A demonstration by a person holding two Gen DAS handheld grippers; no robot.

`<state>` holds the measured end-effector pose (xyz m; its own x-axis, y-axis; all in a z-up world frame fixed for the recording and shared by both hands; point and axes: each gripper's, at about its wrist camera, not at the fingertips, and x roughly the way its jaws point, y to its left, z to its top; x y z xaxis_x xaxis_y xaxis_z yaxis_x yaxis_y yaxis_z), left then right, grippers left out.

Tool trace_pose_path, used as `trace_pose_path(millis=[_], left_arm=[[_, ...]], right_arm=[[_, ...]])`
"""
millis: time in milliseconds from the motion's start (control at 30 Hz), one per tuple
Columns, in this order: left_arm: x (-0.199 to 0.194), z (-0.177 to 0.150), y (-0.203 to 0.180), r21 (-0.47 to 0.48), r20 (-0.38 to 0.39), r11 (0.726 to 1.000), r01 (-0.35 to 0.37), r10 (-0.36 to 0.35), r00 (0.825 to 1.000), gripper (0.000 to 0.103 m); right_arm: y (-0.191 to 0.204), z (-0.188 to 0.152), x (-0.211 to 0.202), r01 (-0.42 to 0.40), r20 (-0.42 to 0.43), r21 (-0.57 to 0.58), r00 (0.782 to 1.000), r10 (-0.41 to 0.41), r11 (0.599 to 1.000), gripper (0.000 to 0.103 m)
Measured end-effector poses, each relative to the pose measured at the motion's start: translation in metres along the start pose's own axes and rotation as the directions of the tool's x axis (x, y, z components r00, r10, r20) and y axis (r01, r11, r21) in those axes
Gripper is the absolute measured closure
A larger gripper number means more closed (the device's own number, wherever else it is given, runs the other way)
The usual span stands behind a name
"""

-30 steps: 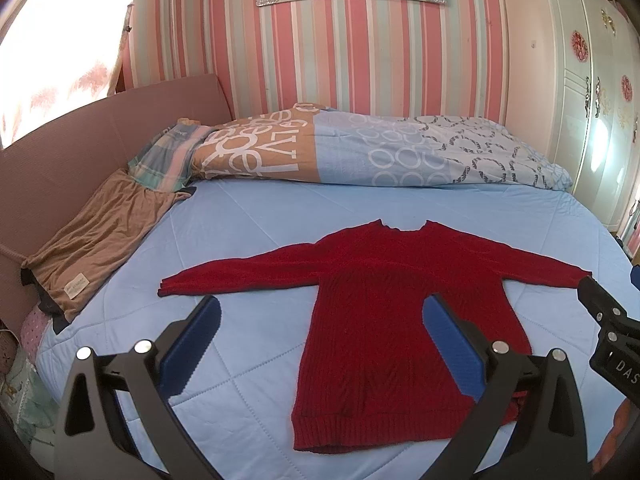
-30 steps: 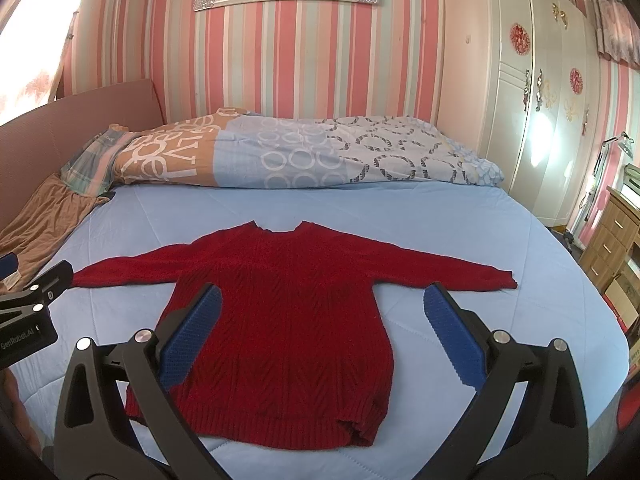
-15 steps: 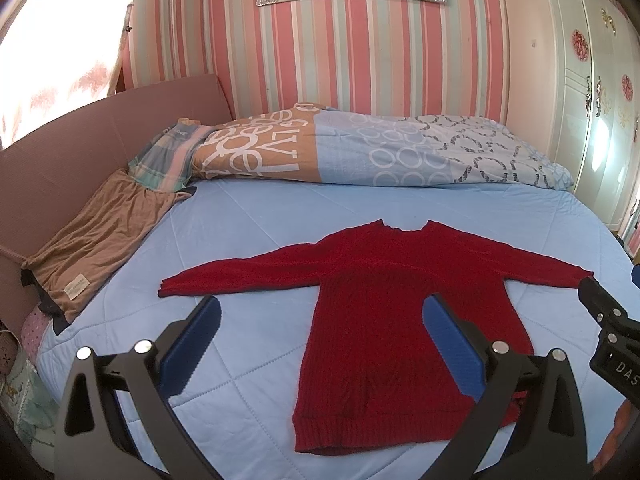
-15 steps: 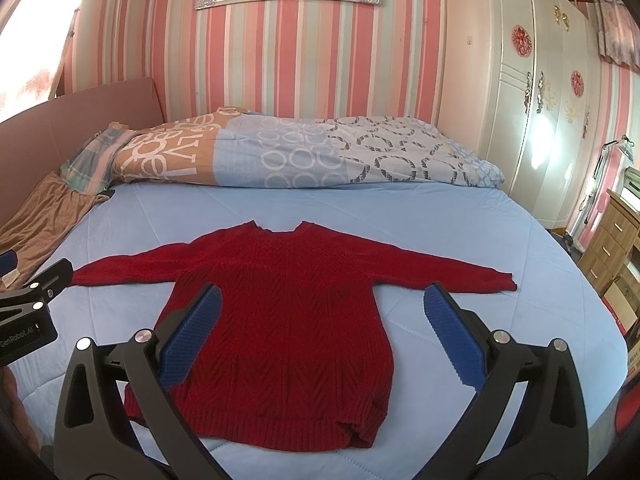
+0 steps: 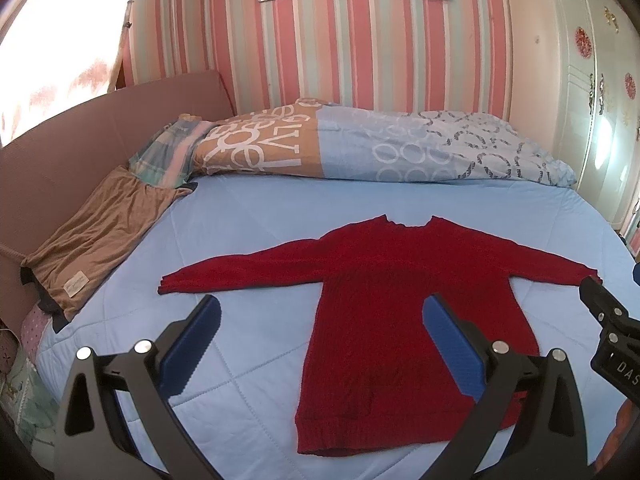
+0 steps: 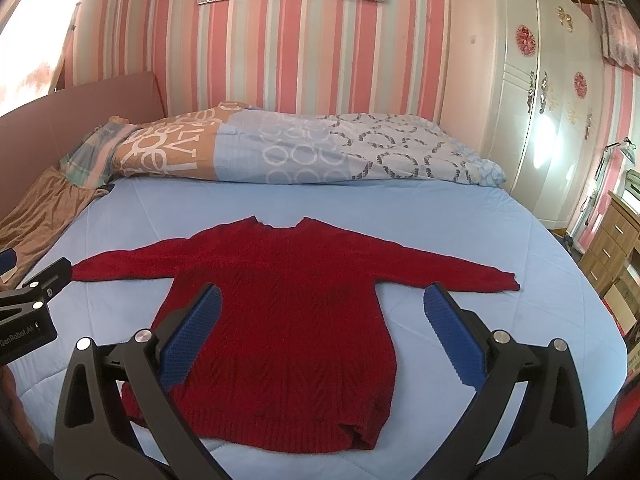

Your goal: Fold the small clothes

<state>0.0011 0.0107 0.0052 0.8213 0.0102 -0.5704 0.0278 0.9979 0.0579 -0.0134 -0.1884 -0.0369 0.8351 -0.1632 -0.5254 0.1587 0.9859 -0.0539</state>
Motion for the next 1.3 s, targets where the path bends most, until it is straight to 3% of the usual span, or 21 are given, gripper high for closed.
trace_pose_path(millis=[267, 367, 500, 767, 933, 1200, 1300], left_arm=[[0.026, -0.011, 0.011, -0.004, -0.016, 1.000, -0.009, 0.009, 1.000, 0.002], [0.038, -0.014, 0.020, -0.019, -0.023, 1.000, -0.012, 0.011, 1.000, 0.002], [0.071, -0.017, 0.040, -0.042, -0.063, 0.999, -0.010, 0.008, 0.998, 0.002], [0.158, -0.020, 0.092, -0.050, -0.120, 0.992, -0.119, 0.112, 0.986, 0.002], [0.223, -0.024, 0.147, -0.108, -0.159, 0.976, -0.188, 0.170, 0.973, 0.002], [0.334, -0.044, 0.245, -0.186, -0.295, 0.927, -0.326, 0.264, 0.918, 0.002], [0.344, -0.053, 0.272, -0.280, -0.312, 0.900, -0.335, 0.244, 0.918, 0.002]], right_arm=[[0.010, 0.000, 0.019, -0.016, -0.017, -0.012, 1.000, 0.016, 1.000, 0.003], [0.017, -0.001, 0.033, -0.061, -0.014, -0.006, 0.998, 0.061, 0.998, 0.003], [0.034, -0.002, 0.063, -0.086, -0.035, -0.033, 0.996, 0.085, 0.996, 0.003], [0.080, 0.005, 0.150, -0.135, -0.095, -0.087, 0.987, 0.127, 0.987, 0.003], [0.108, 0.015, 0.203, -0.138, -0.096, -0.136, 0.987, 0.125, 0.981, 0.003], [0.132, 0.019, 0.271, -0.122, -0.121, -0.192, 0.988, 0.099, 0.974, 0.003], [0.135, 0.016, 0.287, -0.114, -0.133, -0.209, 0.987, 0.087, 0.971, 0.003]])
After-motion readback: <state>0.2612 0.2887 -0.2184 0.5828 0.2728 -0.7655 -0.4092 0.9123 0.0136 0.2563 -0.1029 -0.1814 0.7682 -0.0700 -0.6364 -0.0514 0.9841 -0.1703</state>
